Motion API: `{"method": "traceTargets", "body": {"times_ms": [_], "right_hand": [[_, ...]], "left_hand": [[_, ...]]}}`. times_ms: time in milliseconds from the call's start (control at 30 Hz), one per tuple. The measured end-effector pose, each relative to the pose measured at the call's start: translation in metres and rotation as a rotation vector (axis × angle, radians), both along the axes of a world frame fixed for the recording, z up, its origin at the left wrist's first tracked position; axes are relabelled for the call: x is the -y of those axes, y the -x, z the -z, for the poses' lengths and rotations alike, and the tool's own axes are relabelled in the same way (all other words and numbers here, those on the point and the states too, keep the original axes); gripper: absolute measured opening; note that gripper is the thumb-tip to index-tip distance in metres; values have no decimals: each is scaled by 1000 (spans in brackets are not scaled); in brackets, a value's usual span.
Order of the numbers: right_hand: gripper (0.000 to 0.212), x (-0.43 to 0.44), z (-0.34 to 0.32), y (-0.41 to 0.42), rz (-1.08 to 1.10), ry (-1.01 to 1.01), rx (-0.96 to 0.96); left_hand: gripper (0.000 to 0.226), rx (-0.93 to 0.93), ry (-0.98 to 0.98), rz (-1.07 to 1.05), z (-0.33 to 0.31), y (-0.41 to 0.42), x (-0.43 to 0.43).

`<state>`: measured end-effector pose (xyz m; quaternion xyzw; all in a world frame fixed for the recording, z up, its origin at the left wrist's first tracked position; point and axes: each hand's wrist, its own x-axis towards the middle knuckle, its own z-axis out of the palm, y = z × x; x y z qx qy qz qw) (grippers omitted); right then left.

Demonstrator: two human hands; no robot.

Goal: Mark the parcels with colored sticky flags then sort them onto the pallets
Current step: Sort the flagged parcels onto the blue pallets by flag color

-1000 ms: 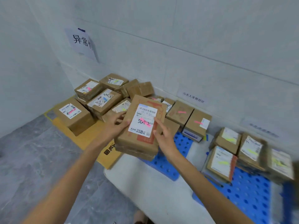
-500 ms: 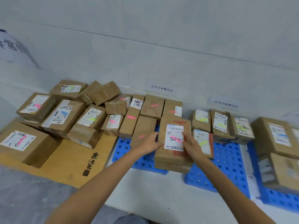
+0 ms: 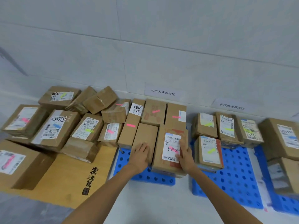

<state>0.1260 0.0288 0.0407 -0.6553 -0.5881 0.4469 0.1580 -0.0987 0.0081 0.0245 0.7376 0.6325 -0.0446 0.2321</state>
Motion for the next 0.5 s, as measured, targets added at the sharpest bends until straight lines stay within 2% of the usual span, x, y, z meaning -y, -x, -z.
{"method": "traceTargets", "body": {"times_ms": [33, 133, 267, 367, 500], "right_hand": [[70, -2, 1, 1, -12, -5, 59], [64, -5, 0, 11, -81, -98, 466], [56, -19, -8, 34, -202, -376, 591], [50, -26, -20, 75, -335, -498, 445], [37, -26, -43, 141, -464, -467, 120]], "left_hand": [[67, 58, -1, -4, -3, 2, -2], [56, 300, -22, -102, -10, 9, -1], [47, 502, -92, -267, -29, 34, 18], [37, 450, -200, -341, -36, 75, 33], [31, 401, -324, -483, -41, 149, 37]]}}
